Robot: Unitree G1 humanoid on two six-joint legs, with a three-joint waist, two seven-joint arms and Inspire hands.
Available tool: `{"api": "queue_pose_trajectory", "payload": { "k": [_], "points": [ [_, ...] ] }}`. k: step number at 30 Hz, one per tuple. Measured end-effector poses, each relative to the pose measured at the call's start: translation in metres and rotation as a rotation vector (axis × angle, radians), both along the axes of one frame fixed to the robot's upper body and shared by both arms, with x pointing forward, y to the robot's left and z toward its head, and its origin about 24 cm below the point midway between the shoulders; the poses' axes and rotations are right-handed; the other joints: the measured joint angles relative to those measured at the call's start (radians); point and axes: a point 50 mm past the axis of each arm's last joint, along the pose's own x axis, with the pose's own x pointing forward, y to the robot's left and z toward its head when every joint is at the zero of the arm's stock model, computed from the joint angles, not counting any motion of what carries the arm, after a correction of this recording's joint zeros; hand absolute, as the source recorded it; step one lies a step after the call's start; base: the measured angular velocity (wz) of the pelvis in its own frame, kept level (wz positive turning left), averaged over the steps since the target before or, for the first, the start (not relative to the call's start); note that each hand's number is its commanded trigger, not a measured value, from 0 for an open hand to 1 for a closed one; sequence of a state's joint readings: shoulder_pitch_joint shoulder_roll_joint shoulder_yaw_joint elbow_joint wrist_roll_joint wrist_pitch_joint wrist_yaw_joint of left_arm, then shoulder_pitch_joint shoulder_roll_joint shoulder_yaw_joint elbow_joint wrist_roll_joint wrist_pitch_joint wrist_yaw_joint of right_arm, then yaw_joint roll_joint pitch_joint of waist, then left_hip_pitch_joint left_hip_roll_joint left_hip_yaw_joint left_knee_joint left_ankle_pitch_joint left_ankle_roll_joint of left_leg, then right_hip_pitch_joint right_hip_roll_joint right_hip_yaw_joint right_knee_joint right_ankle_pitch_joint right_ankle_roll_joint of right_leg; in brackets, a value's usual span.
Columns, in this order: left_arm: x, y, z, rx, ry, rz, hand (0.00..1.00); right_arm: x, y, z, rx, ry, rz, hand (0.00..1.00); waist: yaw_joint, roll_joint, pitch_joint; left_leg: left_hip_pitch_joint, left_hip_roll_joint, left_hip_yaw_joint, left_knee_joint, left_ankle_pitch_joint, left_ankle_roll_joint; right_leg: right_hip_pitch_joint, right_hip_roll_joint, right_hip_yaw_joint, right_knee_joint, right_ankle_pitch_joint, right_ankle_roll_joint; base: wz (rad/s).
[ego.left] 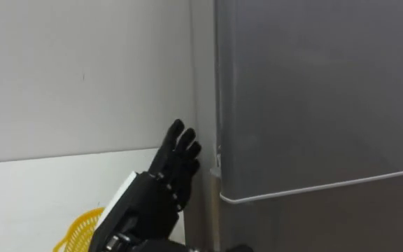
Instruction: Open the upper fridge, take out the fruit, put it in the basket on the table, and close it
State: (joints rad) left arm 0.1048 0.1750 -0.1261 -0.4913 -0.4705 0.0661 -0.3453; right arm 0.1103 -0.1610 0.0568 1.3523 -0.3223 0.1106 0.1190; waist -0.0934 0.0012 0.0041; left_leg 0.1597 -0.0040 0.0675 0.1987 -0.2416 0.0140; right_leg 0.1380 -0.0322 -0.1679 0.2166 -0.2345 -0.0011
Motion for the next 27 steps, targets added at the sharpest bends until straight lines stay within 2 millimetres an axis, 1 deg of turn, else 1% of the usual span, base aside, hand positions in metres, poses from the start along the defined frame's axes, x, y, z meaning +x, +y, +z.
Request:
{"api": "queue_pose_trajectory", "payload": {
  "k": [2,6,12,13,14,19,20,21,23,27],
  "points": [
    [0.000,0.000,0.000,0.002,-0.005,-0.012,0.00,-0.001,0.000,0.000,-0.002,0.005,0.000,0.00,-0.001,-0.001,0.0006,0.005,0.007,0.008,0.000,0.000,0.000,0.003,0.000,0.004,0.001,0.000,0.000,-0.07],
    [-0.001,-0.003,0.001,0.007,-0.020,-0.058,0.00,0.003,0.000,0.000,0.000,-0.001,0.004,0.00,-0.012,-0.004,0.0028,0.008,0.006,0.018,-0.002,0.000,0.000,0.004,0.001,0.018,0.001,0.000,0.000,-0.08],
    [-0.001,-0.005,0.001,0.021,-0.019,-0.076,0.00,0.003,0.000,0.000,-0.005,-0.001,0.012,0.00,-0.029,-0.007,0.0046,0.008,0.006,0.026,-0.001,0.000,0.000,0.005,0.001,0.021,0.000,-0.001,0.001,0.00],
    [-0.001,-0.005,0.001,0.024,-0.020,-0.077,0.53,0.004,0.000,0.000,-0.005,-0.002,0.014,0.00,-0.035,-0.008,0.0049,0.008,0.006,0.026,-0.001,0.000,0.000,0.005,0.001,0.020,0.000,-0.001,0.001,0.00],
    [-0.001,-0.004,0.001,0.030,-0.021,-0.078,1.00,0.004,0.000,0.000,-0.004,-0.004,0.015,0.00,-0.041,-0.008,0.0050,0.007,0.006,0.027,-0.002,0.000,0.000,0.005,0.002,0.021,0.001,-0.001,0.001,0.00],
    [0.000,-0.005,0.002,0.043,-0.023,-0.087,1.00,0.002,0.000,0.000,-0.004,0.004,0.013,0.00,-0.046,-0.007,0.0058,0.008,0.006,0.038,-0.002,0.000,0.000,0.003,0.004,0.026,0.000,-0.001,0.001,-0.01],
    [0.001,-0.002,0.003,0.048,-0.026,-0.077,0.93,0.001,0.000,0.000,-0.005,0.007,0.012,0.00,-0.046,-0.007,0.0059,0.007,0.006,0.039,-0.002,0.000,0.000,0.002,0.003,0.026,-0.001,-0.001,0.001,0.00],
    [0.002,-0.002,0.004,0.050,-0.029,-0.074,0.00,0.001,-0.001,0.000,-0.007,0.011,0.011,0.00,-0.046,-0.007,0.0059,0.005,0.006,0.040,-0.002,0.000,0.000,0.000,0.003,0.026,-0.003,-0.001,0.001,0.00],
    [0.003,-0.002,0.006,0.049,-0.040,-0.074,0.00,0.001,-0.001,0.000,-0.006,0.013,0.010,0.00,-0.046,-0.006,0.0057,0.001,0.007,0.043,-0.002,0.000,0.000,0.000,0.002,0.026,-0.012,0.000,0.001,0.03],
    [0.002,-0.011,0.011,0.044,-0.072,-0.165,0.00,0.002,0.000,0.000,-0.002,0.014,0.010,0.00,-0.043,0.003,0.0038,-0.009,0.007,0.045,-0.001,0.000,0.000,-0.007,0.001,0.028,-0.010,0.002,0.004,0.00]
  ]
}}
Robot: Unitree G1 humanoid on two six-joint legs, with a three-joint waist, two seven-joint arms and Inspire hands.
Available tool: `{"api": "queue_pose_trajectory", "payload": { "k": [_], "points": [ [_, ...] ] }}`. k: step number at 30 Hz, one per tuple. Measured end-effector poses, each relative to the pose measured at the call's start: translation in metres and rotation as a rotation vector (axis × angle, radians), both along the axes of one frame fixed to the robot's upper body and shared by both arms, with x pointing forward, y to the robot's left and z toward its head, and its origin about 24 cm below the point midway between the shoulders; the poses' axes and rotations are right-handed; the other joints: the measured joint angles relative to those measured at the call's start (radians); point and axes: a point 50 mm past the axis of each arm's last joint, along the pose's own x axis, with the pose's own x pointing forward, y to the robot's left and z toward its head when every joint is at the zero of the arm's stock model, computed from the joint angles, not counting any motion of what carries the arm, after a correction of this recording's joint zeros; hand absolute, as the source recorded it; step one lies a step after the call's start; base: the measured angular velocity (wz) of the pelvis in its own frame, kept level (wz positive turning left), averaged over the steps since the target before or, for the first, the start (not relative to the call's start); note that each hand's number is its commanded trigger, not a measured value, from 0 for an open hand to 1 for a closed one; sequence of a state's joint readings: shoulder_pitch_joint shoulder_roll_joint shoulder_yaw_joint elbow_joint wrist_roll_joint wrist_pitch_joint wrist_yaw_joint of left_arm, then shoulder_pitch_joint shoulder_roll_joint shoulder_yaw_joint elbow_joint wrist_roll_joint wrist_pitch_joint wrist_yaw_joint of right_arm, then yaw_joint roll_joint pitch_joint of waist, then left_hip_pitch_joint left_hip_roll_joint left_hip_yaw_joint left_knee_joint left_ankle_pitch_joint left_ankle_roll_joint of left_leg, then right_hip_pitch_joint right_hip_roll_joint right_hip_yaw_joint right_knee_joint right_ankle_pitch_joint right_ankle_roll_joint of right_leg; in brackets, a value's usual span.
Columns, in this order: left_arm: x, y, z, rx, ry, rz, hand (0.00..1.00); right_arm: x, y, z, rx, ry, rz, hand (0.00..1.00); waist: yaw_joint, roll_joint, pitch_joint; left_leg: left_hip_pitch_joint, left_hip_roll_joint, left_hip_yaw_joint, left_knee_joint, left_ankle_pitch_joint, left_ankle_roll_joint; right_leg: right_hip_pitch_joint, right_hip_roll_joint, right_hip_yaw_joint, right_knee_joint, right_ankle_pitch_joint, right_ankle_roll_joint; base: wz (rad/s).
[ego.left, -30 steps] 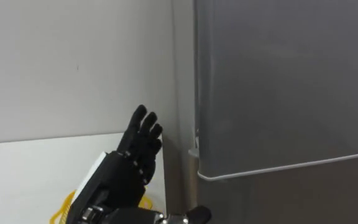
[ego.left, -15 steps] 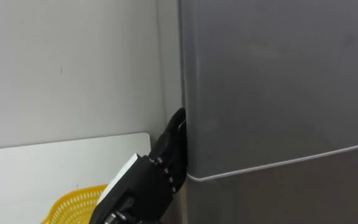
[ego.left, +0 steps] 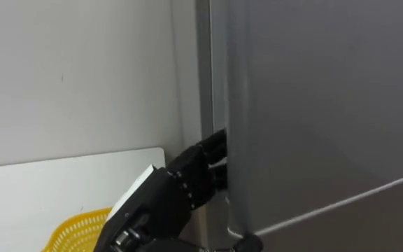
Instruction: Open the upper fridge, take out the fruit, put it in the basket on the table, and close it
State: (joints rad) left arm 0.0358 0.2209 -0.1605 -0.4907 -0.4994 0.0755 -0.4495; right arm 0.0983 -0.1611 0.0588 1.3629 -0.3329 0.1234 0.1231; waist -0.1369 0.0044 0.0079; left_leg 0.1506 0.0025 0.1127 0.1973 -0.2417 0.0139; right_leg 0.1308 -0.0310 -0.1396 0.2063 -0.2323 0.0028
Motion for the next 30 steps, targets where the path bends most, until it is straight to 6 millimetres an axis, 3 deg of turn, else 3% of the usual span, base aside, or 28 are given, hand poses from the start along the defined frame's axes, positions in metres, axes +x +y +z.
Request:
{"api": "queue_pose_trajectory", "payload": {
  "k": [5,14,22,30],
  "points": [
    [0.0002,-0.0006,0.0019,-0.022,-0.002,-0.012,0.00,0.0010,-0.0002,0.0000,0.000,-0.002,0.001,0.00,-0.001,0.010,-0.0036,-0.005,0.000,0.000,-0.001,0.000,0.000,-0.005,-0.001,0.001,0.003,0.001,0.000,0.01],
    [0.0002,-0.0013,0.0021,-0.029,-0.002,-0.013,0.00,0.0020,0.0001,0.0001,0.010,0.000,0.008,0.00,-0.001,0.020,0.0020,-0.003,0.000,0.000,-0.002,0.000,0.000,-0.004,0.000,0.001,0.006,0.004,0.000,0.00],
    [-0.0005,-0.0033,0.0018,-0.039,0.004,-0.029,0.00,0.0069,-0.0004,0.0002,0.008,-0.012,0.011,0.00,-0.003,0.015,0.0061,-0.008,0.002,0.018,0.001,0.000,0.000,-0.020,-0.001,0.004,0.013,0.004,0.000,0.00],
    [-0.0008,-0.0102,0.0062,-0.066,-0.008,-0.099,0.00,0.0080,-0.0043,0.0012,-0.001,-0.010,0.034,0.00,-0.007,0.021,-0.0008,-0.018,0.001,0.026,0.004,0.000,0.000,-0.033,-0.002,0.014,0.015,0.006,0.003,0.00]
  ]
}}
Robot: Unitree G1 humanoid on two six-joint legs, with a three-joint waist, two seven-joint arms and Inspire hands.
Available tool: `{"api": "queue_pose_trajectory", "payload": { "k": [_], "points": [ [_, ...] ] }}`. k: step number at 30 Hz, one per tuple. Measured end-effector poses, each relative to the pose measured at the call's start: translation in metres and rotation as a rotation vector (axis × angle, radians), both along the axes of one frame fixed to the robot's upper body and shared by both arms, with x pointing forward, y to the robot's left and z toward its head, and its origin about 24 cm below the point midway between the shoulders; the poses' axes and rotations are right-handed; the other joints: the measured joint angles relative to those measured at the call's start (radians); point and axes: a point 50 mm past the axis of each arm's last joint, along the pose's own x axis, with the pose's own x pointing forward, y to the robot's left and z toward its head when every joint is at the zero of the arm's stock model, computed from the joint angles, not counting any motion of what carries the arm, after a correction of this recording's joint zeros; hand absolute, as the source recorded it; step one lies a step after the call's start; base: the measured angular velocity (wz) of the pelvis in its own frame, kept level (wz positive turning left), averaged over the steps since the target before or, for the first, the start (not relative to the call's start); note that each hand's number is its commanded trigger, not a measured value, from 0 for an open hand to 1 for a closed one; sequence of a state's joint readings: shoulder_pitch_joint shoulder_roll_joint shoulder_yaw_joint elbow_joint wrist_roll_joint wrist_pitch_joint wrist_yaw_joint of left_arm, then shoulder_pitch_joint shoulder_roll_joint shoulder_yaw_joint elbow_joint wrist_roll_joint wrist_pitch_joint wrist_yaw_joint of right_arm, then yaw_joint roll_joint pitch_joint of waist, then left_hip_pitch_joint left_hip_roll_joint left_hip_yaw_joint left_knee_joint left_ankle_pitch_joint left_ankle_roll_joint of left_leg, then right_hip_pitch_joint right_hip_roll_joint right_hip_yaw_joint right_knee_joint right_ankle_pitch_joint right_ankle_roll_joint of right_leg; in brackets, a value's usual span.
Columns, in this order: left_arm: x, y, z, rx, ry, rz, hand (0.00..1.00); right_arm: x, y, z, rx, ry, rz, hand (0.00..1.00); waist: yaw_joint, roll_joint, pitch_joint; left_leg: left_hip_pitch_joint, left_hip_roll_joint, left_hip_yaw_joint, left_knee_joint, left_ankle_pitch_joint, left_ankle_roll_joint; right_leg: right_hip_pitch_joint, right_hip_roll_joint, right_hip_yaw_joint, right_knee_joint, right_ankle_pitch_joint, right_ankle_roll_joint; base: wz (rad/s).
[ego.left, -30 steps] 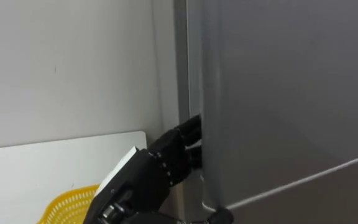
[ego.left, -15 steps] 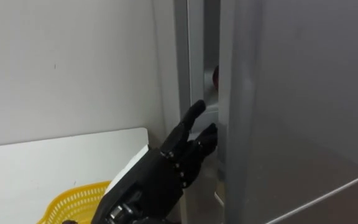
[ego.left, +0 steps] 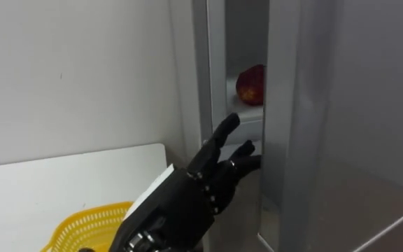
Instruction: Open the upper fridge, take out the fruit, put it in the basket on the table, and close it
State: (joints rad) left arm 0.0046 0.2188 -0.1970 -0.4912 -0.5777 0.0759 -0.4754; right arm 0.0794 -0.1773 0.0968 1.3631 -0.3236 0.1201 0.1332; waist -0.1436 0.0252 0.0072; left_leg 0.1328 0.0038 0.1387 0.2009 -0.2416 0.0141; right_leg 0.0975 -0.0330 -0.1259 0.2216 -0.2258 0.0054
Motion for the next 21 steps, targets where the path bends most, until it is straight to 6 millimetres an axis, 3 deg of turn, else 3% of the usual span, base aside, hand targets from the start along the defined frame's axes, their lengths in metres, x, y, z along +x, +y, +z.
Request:
{"api": "queue_pose_trajectory", "payload": {
  "k": [6,12,21],
  "points": [
    [0.000,-0.016,0.010,-0.026,-0.039,-0.122,0.00,0.002,-0.007,0.002,-0.021,-0.008,0.007,0.00,-0.006,0.003,0.0001,0.001,0.002,0.030,-0.001,0.000,0.000,-0.008,0.003,0.028,-0.001,0.008,0.001,-0.13],
    [-0.007,-0.046,0.022,-0.056,-0.080,-0.313,0.00,0.009,-0.016,0.005,-0.046,-0.046,0.005,0.00,-0.068,0.014,-0.0016,0.005,0.004,0.063,-0.003,0.000,0.000,-0.013,0.007,0.063,-0.001,0.012,0.002,-0.19],
    [-0.015,-0.059,0.026,-0.083,-0.100,-0.472,0.00,0.006,-0.016,0.005,-0.039,-0.063,-0.090,0.00,-0.126,0.021,-0.0004,0.033,0.015,0.127,-0.005,0.000,0.000,-0.028,0.028,0.133,-0.001,0.015,-0.006,-0.27]
  ]
}}
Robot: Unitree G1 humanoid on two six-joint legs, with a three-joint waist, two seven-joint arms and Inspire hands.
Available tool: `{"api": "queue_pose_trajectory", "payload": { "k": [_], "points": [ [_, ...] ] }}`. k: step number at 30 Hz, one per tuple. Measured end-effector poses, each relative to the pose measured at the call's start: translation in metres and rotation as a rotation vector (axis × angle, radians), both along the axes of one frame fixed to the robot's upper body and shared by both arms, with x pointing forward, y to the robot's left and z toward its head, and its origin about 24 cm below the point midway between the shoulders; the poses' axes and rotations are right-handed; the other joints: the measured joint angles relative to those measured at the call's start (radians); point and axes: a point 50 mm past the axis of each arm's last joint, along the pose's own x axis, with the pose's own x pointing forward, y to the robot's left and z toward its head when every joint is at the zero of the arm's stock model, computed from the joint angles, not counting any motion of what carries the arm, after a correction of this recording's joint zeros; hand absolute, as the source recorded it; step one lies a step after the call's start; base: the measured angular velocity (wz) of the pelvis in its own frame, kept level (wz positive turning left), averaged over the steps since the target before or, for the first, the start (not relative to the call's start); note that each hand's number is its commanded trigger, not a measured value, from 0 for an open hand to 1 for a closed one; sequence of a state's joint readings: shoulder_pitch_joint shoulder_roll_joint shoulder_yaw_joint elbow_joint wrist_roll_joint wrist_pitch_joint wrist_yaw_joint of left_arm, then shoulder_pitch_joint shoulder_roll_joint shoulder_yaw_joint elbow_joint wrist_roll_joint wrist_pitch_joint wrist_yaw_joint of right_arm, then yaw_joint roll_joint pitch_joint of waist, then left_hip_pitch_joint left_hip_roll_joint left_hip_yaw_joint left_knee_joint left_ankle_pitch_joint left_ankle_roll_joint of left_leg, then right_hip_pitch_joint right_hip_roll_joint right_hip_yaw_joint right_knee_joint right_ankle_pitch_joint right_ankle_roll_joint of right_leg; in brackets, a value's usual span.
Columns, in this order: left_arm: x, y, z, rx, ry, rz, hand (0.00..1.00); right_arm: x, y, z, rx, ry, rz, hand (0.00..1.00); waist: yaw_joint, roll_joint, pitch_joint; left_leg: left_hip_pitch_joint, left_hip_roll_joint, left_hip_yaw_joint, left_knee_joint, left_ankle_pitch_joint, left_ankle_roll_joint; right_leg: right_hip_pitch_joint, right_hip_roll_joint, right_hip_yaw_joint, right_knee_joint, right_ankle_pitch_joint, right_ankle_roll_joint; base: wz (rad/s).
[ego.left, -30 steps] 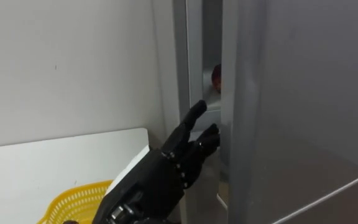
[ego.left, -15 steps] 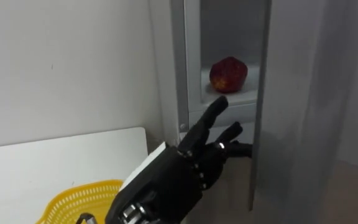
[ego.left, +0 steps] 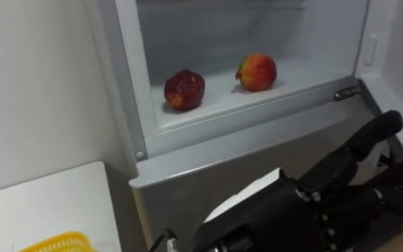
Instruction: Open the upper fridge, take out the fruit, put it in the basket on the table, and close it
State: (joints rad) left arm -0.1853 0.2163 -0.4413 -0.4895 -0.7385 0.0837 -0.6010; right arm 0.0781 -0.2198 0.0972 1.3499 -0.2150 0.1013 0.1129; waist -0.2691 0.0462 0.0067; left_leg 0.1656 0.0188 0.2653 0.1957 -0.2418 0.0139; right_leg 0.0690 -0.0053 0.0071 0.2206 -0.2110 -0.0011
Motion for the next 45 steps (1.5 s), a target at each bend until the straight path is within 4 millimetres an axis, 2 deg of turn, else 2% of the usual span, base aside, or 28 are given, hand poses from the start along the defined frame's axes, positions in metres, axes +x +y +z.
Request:
{"api": "queue_pose_trajectory", "payload": {
  "k": [6,18,28,29,34,37,39,40,42,45],
  "points": [
    [-0.002,-0.001,-0.001,0.010,-0.014,-0.038,0.00,-0.012,0.000,0.000,0.009,0.007,-0.104,0.00,-0.007,-0.001,0.0001,0.002,0.004,0.009,-0.002,0.000,0.000,-0.005,0.007,0.018,0.000,0.002,-0.003,-0.08],
    [-0.004,-0.003,-0.003,0.031,-0.015,-0.082,0.00,-0.007,0.000,0.000,0.011,-0.018,-0.099,0.00,-0.031,-0.001,-0.0001,-0.003,0.005,0.010,-0.009,0.000,0.000,-0.016,0.008,0.019,0.001,0.002,-0.003,-0.01],
    [-0.004,-0.005,-0.001,0.039,-0.027,-0.088,0.00,-0.010,0.000,0.000,0.009,-0.022,-0.093,0.00,-0.022,0.004,-0.0028,-0.005,0.006,0.007,-0.009,0.000,0.000,-0.016,0.007,0.017,0.003,0.002,-0.004,0.00],
    [-0.003,-0.003,0.000,0.036,-0.032,-0.078,0.00,-0.015,0.000,0.000,0.008,-0.009,-0.097,0.00,-0.021,0.004,-0.0029,-0.002,0.006,0.007,-0.009,0.000,0.000,-0.013,0.008,0.019,0.004,0.003,-0.004,-0.08],
    [0.007,0.013,0.006,0.095,-0.105,0.125,0.00,-0.014,-0.001,0.000,-0.004,-0.018,-0.084,0.00,0.031,0.003,-0.0026,-0.002,0.010,0.007,-0.010,0.000,0.000,-0.017,0.012,0.016,0.018,0.004,-0.007,-0.05],
    [0.013,0.036,0.014,0.134,-0.194,0.342,0.00,-0.020,-0.003,0.001,-0.016,-0.030,-0.099,0.00,0.083,0.002,-0.0019,-0.001,0.007,0.003,-0.010,0.000,0.000,-0.016,0.014,0.009,0.020,0.005,-0.009,0.05],
    [0.014,0.066,0.023,0.119,-0.236,0.556,0.00,-0.029,-0.004,0.002,-0.029,-0.034,-0.126,0.00,0.130,0.000,-0.0029,0.002,0.007,-0.012,-0.010,0.000,0.000,-0.011,0.016,0.005,0.016,0.006,-0.010,0.10],
    [0.013,0.073,0.026,0.116,-0.256,0.616,0.00,-0.032,-0.004,0.002,-0.033,-0.034,-0.135,0.00,0.142,-0.002,-0.0040,0.002,0.007,-0.020,-0.009,0.000,0.000,-0.011,0.016,0.002,0.017,0.006,-0.011,0.22],
    [0.011,0.098,0.038,0.095,-0.330,0.855,0.00,-0.043,-0.001,0.001,-0.035,-0.016,-0.147,0.00,0.193,-0.013,-0.0045,0.002,0.007,-0.027,-0.010,0.000,0.000,-0.008,0.013,-0.020,0.015,0.004,-0.013,0.24],
    [0.007,0.120,0.044,0.041,-0.371,1.103,0.00,-0.049,0.004,0.000,-0.044,-0.010,-0.163,0.00,0.226,-0.027,-0.0093,0.002,0.005,-0.057,-0.010,0.000,0.000,0.015,0.008,-0.051,-0.003,0.005,-0.012,0.36]
  ]
}}
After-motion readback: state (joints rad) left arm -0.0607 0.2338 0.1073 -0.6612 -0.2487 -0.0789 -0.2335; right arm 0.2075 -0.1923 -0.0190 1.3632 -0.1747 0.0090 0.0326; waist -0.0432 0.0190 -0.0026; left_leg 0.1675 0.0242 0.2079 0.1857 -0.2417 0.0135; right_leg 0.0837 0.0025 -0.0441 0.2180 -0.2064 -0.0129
